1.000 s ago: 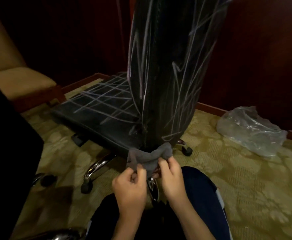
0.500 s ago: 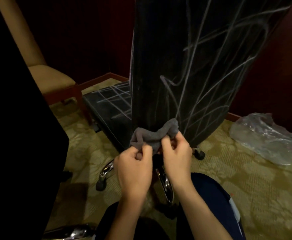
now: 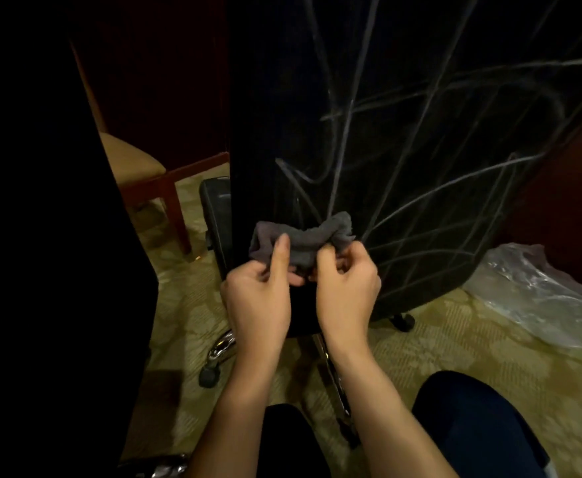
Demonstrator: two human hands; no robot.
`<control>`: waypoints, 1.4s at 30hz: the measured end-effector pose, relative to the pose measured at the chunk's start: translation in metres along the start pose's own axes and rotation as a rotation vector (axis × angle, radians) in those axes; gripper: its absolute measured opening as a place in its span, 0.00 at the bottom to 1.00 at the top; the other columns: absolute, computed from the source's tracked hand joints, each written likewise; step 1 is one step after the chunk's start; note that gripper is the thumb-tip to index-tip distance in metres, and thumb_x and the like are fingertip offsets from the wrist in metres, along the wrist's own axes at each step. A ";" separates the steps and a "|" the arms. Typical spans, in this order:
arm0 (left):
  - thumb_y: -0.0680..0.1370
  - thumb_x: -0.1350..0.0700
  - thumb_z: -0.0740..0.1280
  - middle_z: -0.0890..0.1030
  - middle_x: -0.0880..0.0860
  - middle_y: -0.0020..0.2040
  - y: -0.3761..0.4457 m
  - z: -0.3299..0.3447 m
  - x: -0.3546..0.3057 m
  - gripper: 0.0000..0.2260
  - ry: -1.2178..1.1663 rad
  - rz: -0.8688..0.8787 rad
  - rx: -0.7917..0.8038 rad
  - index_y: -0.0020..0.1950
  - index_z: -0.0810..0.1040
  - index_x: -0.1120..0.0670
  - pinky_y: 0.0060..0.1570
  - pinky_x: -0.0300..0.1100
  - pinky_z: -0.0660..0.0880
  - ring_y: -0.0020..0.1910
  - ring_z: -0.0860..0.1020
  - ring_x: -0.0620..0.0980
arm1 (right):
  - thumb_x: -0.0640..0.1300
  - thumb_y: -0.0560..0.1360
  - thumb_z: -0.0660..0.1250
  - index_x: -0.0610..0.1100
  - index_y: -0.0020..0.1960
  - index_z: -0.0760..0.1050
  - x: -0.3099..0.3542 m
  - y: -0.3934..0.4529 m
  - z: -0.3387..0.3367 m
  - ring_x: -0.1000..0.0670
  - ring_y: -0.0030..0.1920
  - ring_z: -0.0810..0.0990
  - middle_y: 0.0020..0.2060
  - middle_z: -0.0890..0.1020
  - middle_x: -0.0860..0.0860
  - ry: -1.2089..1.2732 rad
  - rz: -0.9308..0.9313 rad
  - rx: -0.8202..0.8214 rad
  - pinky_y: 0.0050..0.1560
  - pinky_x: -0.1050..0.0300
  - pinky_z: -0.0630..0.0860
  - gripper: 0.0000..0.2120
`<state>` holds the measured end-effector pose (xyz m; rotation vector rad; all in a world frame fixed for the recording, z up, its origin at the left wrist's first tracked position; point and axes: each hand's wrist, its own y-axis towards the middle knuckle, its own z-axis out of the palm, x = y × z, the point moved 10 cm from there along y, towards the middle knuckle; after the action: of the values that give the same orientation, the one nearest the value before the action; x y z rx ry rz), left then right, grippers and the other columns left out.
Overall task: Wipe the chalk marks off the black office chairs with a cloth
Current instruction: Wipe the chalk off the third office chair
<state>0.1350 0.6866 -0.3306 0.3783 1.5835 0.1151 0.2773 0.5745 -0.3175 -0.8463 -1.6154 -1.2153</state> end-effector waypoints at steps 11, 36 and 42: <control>0.72 0.39 0.72 0.74 0.48 0.38 0.004 -0.033 0.036 0.16 0.286 -0.015 -0.155 0.43 0.73 0.48 0.36 0.45 0.70 0.36 0.74 0.48 | 0.46 0.76 0.66 0.44 0.41 0.76 -0.034 -0.008 0.008 0.52 0.34 0.80 0.30 0.80 0.52 -0.102 0.047 0.003 0.44 0.47 0.78 0.07; 0.79 0.51 0.68 0.78 0.47 0.43 0.028 -0.052 -0.095 0.13 0.000 0.614 -0.265 0.59 0.68 0.50 0.33 0.31 0.75 0.36 0.80 0.42 | 0.37 0.80 0.66 0.48 0.50 0.67 0.091 0.003 0.022 0.48 0.38 0.86 0.37 0.84 0.44 0.512 -0.167 0.108 0.39 0.54 0.83 0.09; 0.79 0.60 0.68 0.71 0.54 0.54 0.010 -0.027 -0.087 0.18 0.380 0.881 -0.177 0.68 0.73 0.53 0.48 0.45 0.78 0.50 0.77 0.52 | 0.42 0.78 0.64 0.43 0.64 0.75 0.114 -0.008 0.020 0.49 0.44 0.84 0.48 0.83 0.46 -0.266 -0.903 0.067 0.43 0.52 0.82 0.15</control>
<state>0.1108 0.6736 -0.2436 0.9334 1.6511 1.0456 0.2251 0.5917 -0.2150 -0.2022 -2.3596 -1.6746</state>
